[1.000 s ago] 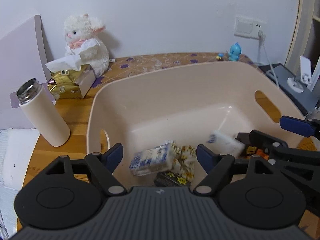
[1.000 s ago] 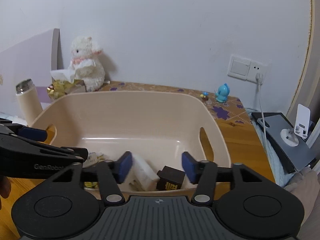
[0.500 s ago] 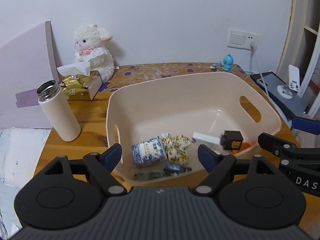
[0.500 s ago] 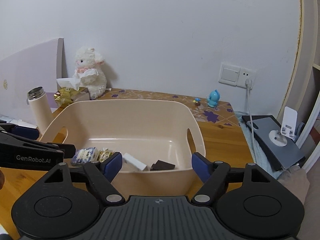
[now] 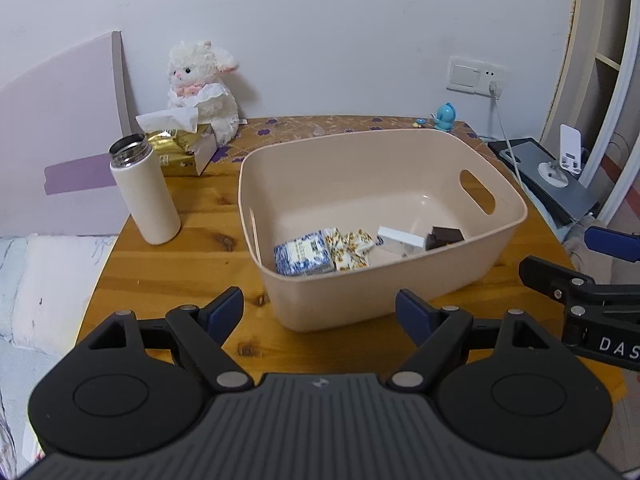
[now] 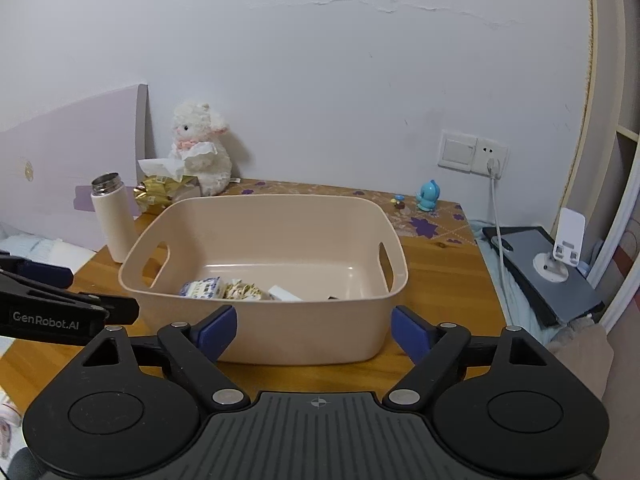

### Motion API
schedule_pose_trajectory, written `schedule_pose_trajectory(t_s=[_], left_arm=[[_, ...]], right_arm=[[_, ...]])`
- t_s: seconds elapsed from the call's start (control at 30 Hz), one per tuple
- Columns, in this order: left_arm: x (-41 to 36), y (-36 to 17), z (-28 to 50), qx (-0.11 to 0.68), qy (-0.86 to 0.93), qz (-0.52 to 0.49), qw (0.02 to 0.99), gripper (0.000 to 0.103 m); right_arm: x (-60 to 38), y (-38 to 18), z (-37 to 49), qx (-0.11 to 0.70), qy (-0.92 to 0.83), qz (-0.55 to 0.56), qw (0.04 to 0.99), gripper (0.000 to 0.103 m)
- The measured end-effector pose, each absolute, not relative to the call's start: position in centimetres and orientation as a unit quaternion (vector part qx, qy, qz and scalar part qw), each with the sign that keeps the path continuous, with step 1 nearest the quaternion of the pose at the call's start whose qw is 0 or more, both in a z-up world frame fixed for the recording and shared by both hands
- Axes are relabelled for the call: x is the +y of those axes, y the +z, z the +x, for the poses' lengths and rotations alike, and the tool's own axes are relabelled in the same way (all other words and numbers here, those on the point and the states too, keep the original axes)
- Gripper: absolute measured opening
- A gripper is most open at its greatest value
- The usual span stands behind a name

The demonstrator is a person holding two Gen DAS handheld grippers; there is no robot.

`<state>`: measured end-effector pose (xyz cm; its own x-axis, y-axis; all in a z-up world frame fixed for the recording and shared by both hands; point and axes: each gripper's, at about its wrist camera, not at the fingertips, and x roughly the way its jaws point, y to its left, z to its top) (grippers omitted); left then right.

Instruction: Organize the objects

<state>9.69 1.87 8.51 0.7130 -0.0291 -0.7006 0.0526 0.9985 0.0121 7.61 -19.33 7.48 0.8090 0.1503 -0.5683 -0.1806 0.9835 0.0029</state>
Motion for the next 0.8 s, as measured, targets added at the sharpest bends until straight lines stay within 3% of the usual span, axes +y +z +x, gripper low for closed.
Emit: schedule_pose_trajectory(t_s=[0.8], left_arm=[[2.2,11.6,0.9,0.341,-0.048,0.01,0.939,0.092]], right_arm=[[-22.1,9.2,1.0,0.281,0.07,-0.02,0.957,0.094]])
